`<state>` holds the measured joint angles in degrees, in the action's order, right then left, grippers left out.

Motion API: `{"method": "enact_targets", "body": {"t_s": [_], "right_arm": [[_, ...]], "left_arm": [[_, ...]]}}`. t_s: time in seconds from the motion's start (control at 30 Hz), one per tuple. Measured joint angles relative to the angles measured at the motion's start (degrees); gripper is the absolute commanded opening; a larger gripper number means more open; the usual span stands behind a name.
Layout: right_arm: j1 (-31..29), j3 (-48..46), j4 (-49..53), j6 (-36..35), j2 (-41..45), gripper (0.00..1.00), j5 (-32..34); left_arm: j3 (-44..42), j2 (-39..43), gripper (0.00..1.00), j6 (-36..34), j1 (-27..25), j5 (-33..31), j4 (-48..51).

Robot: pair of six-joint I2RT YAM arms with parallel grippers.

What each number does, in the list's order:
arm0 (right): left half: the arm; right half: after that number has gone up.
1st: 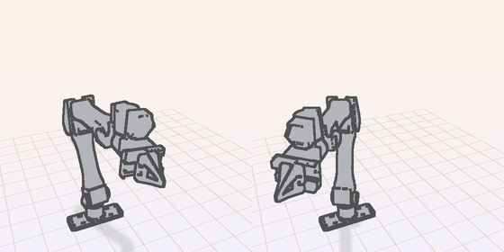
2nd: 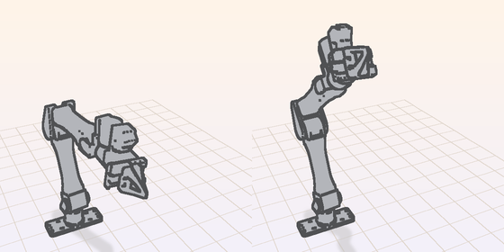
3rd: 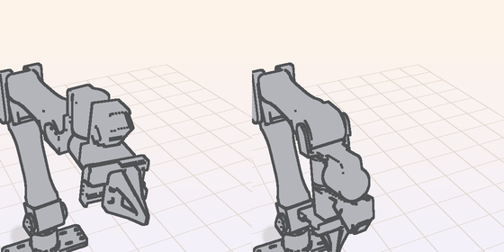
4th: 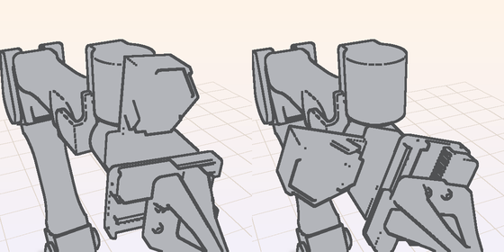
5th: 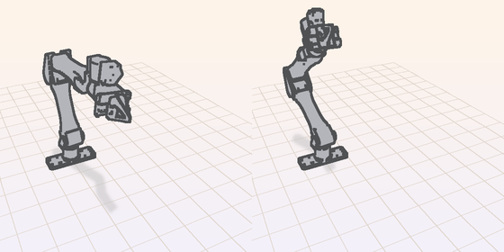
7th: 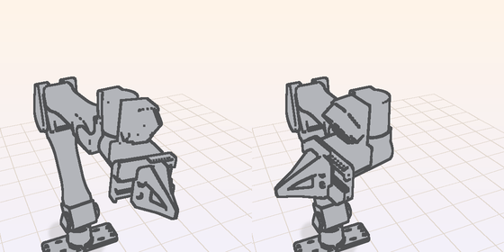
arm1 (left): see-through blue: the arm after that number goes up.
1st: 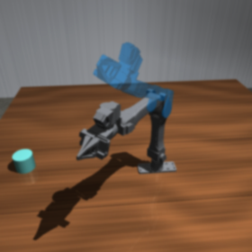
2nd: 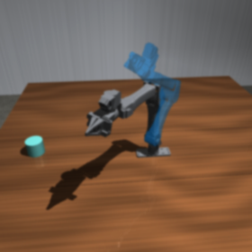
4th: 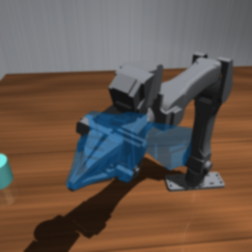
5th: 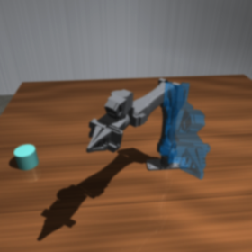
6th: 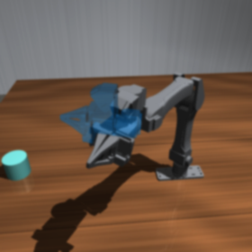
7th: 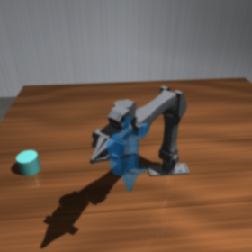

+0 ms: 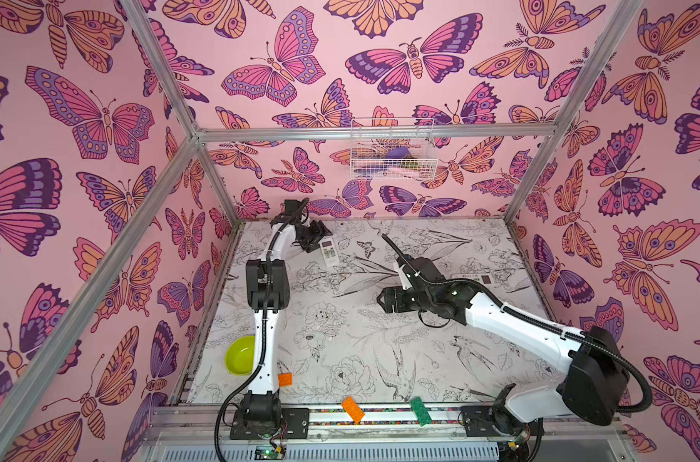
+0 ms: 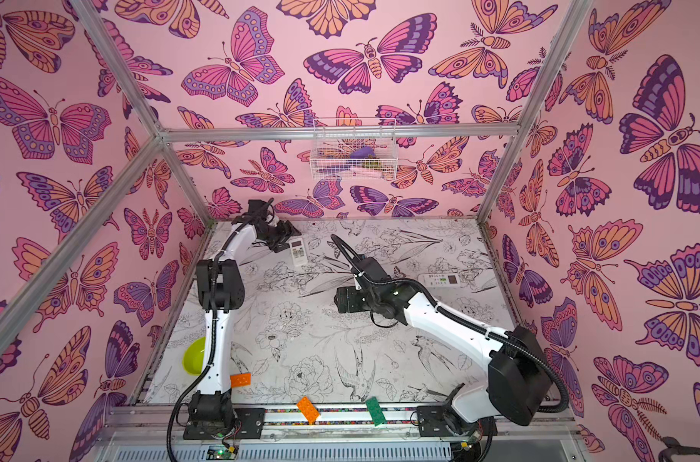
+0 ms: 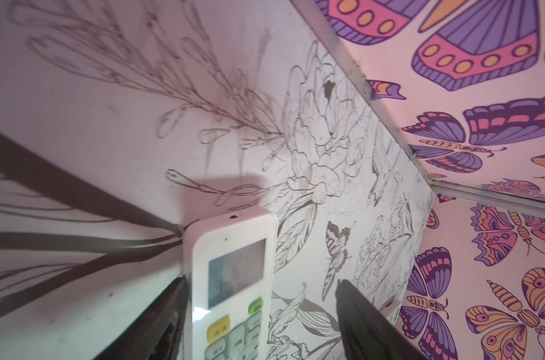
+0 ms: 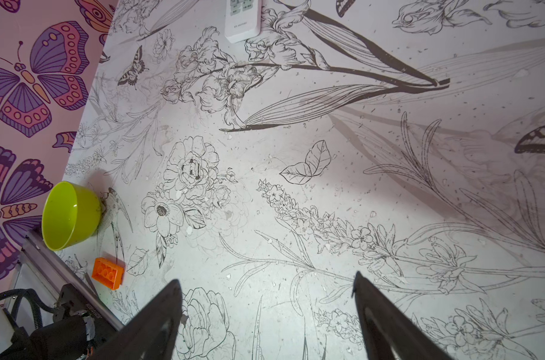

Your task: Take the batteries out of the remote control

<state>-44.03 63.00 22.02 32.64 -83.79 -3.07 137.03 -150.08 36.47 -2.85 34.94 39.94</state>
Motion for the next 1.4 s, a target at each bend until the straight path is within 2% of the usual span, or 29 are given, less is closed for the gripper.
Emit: {"method": "enact_targets", "body": {"t_s": [0.1,0.23,0.4,0.53,0.77,0.93,1.13,1.4], "right_arm": [[0.0,2.2,-0.8,0.0,-3.2,0.85,0.3],[0.0,8.3,-2.2,-0.3,-11.1,0.86,2.3],[0.4,17.2,-3.1,-0.5,-21.4,0.86,5.6],[1.7,20.8,-4.7,0.5,-25.3,0.86,5.6],[3.9,20.6,-7.3,1.9,-26.0,0.86,3.1],[5.2,16.2,-9.0,1.9,-24.5,0.86,1.0],[8.0,10.7,-8.8,1.9,-21.5,0.85,-0.6],[8.8,9.4,-8.5,1.5,-17.6,0.85,-1.5]], "left_arm": [[0.0,-0.3,0.67,1.5,-1.1,4.5,-2.5],[0.0,-0.5,0.68,2.8,-3.1,7.3,-4.2],[-2.7,-0.2,0.7,3.7,-5.2,8.8,-5.0],[-6.3,2.1,0.75,3.7,-4.7,7.1,-3.4],[-7.9,11.0,0.8,6.2,0.5,-0.2,-3.0],[-9.1,10.4,0.8,7.7,2.8,-2.1,-3.9],[-9.3,3.5,0.79,8.6,-0.3,-0.6,-4.2],[-9.0,2.6,0.76,10.6,-4.8,3.4,-6.0]]}}
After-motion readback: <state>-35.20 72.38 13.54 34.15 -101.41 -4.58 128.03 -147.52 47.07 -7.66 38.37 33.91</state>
